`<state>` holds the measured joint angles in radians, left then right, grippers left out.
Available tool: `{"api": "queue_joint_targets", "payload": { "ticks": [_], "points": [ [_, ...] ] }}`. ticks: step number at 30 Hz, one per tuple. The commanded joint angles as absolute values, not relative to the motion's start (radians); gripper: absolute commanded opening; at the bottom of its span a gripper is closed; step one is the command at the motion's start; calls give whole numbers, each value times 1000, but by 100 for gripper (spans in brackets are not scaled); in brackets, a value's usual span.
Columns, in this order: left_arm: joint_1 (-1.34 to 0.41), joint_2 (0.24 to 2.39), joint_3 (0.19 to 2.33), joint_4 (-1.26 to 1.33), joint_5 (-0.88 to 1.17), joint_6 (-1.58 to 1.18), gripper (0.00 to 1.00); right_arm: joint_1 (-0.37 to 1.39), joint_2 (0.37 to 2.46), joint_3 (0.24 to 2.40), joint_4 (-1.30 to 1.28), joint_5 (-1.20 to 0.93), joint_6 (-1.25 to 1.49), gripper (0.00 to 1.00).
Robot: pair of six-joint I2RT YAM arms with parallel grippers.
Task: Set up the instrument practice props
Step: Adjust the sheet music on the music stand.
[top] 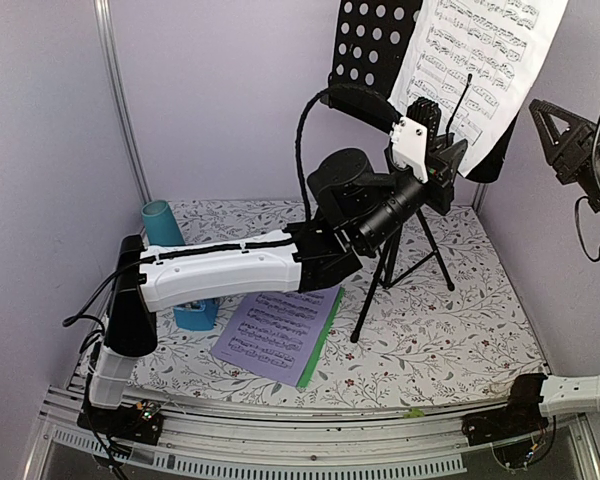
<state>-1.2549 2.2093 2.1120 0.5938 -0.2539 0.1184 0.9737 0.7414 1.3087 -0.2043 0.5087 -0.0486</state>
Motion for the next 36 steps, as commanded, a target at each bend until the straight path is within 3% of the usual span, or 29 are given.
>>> {"api": "queue_joint_targets", "payload": {
  "ticks": [1,9,18,26,36],
  "points": [
    [-1253,2186,2099,604,-247,119,22,971,737,1311,-157,529,-32,30],
    [-1253,2184,2102,615,-240,118,22,971,791,1344,-162,518,-41,29],
    [-1253,2181,2103,617,-226,119,22,971,823,1384,-156,530,-55,20],
    [-1253,2178,2100,618,-224,123,22,971,837,1419,-186,544,-55,0],
    [-1253,2156,2062,639,-230,126,24,971,839,1460,-249,558,-40,2]
  ]
}}
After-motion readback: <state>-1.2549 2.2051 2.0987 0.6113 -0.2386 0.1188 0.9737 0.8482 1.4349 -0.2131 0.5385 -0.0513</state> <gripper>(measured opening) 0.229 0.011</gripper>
